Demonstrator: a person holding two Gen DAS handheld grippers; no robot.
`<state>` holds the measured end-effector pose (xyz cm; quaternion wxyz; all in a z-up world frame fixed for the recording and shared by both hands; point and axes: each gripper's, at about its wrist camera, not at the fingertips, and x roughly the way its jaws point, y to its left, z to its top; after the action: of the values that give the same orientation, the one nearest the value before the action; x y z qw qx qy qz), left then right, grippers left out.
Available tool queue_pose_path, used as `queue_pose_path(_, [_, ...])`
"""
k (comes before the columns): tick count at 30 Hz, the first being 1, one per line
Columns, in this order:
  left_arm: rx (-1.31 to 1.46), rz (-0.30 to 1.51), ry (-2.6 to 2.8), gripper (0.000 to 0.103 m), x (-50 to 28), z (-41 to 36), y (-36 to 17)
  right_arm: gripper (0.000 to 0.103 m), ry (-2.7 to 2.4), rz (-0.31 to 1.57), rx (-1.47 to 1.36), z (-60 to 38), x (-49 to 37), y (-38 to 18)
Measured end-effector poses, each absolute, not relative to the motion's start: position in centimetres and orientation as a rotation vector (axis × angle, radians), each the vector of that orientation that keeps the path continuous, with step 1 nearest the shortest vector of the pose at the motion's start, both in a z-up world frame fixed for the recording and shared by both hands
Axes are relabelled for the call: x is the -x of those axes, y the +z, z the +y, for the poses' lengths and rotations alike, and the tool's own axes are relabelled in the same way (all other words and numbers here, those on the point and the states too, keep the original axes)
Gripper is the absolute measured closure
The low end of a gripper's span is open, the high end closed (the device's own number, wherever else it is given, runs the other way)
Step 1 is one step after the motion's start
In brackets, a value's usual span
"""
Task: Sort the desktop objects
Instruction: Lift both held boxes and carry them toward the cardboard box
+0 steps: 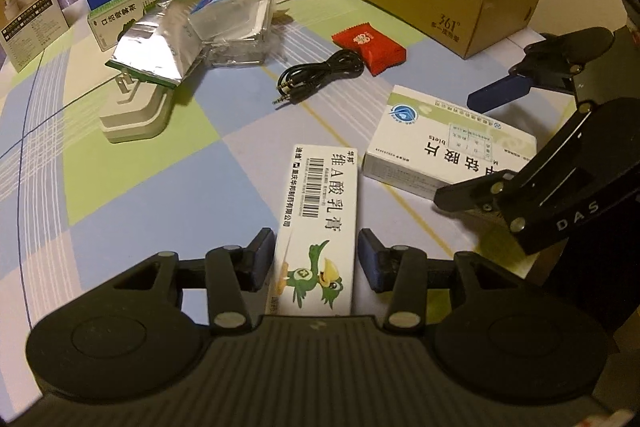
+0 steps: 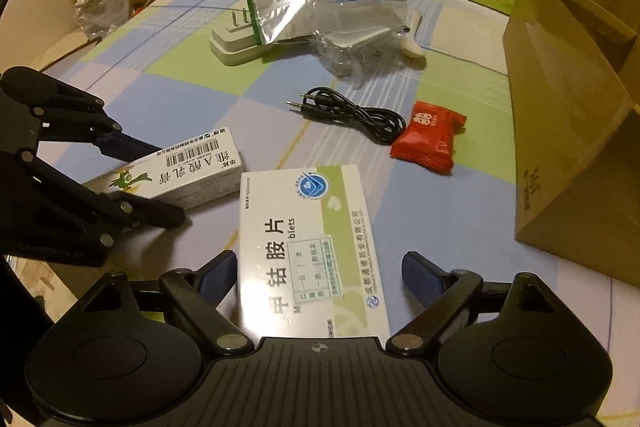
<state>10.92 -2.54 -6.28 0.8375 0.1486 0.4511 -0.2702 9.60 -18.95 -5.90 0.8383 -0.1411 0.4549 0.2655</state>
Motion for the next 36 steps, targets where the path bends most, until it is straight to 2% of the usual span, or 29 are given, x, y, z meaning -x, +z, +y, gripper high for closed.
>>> queue_pose_path(3, [-0.290,0.958,-0.559,0.068,-11.2,-2.4,-6.4,0.019,0.557,0.959,0.294,-18.9,-9.7,-6.2])
queue_pose_path(6, [-0.277,0.960,-0.542,0.069,-11.3,-2.4,-6.4,0.033,0.561,0.966,0.273,-18.9,-9.8,-6.3])
queue_pose_path(24, [-0.203,0.944,-0.426,0.070,-10.1,-3.2,-4.6,0.035,0.510,0.884,0.193,-20.6,-8.5,-2.9])
queue_pose_path(30, [-0.196,0.921,-0.418,0.070,-10.0,-4.3,-2.3,0.034,0.484,0.820,0.174,-21.8,-8.2,0.2])
queue_pose_path(36, [-0.204,0.872,-0.461,0.070,-11.3,-7.5,2.3,0.034,0.429,0.716,0.125,-24.7,-9.5,6.1])
